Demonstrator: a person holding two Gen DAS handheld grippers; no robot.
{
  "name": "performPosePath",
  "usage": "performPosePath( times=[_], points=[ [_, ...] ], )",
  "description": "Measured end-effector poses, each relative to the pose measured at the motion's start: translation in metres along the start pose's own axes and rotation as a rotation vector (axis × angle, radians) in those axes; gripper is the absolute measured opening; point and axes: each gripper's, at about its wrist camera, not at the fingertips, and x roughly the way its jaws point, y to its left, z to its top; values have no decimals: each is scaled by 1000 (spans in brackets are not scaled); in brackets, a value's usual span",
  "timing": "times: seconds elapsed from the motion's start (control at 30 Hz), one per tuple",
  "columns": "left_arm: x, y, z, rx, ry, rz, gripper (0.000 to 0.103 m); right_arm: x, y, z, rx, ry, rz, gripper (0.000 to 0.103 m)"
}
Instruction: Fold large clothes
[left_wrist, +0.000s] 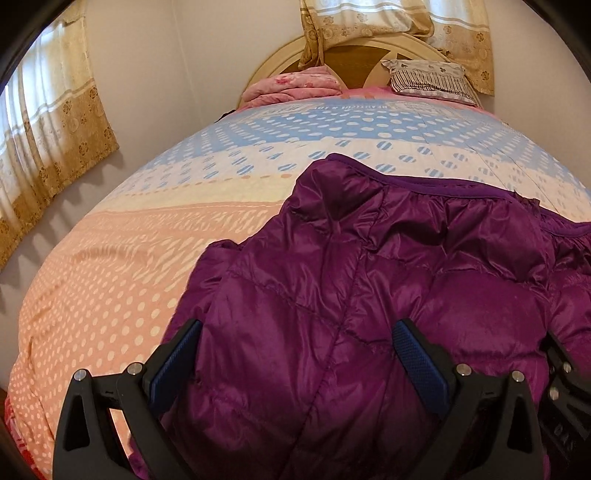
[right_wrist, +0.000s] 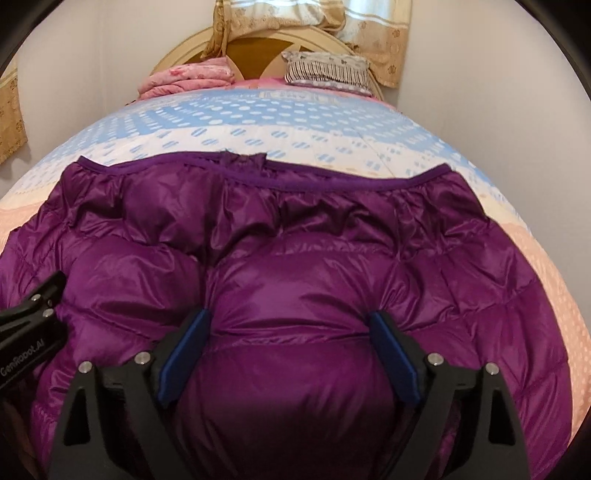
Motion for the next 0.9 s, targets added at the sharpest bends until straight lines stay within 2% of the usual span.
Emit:
performPosePath(
  times=[0.1, 0.23, 0.37, 0.47, 0.53, 0.57, 0.6, 0.63, 0.67, 0.7, 0.73, 0.8, 0.9],
  points=[
    [-26, 24, -10, -27, -7, 9, 102, -9, -3, 1, -8, 5, 13, 91],
    [-64, 76, -37, -78, -67, 42, 102, -57, -5, -18, 5, -58, 43, 92],
    [-59, 102, -60, -167, -16, -1, 102, -78, -1, -49, -38, -77, 10, 96],
    [-40, 100, -69, -202, 46, -67, 102, -68, 6, -65, -60, -65, 16, 96],
    [-36, 96, -73, -210, 58, -85, 101, -61, 9, -69, -64, -65, 6, 98],
    [-35, 95, -75, -220, 54, -112, 92, -58, 11, -70, -86, -67, -8, 99],
    [-36, 94, -76, -224, 52, -140, 76, -57, 9, -69, -94, -65, -12, 100],
    [-35, 91, -75, -216, 60, -185, 68, -55, 9, -69, -90, -58, -11, 100],
    [-35, 88, -74, -211, 64, -225, 49, -54, 10, -68, -87, -52, -11, 101],
    [-34, 86, -70, -203, 62, -243, 41, -53, 11, -68, -87, -50, -15, 101],
    [-36, 82, -68, -184, 52, -231, 38, -52, 11, -67, -89, -51, -19, 101],
    [-41, 75, -65, -141, 24, -232, 18, -52, 11, -65, -94, -51, -26, 101],
    [-48, 71, -60, -96, -7, -196, 11, -52, 11, -64, -92, -46, -28, 101]
  ],
)
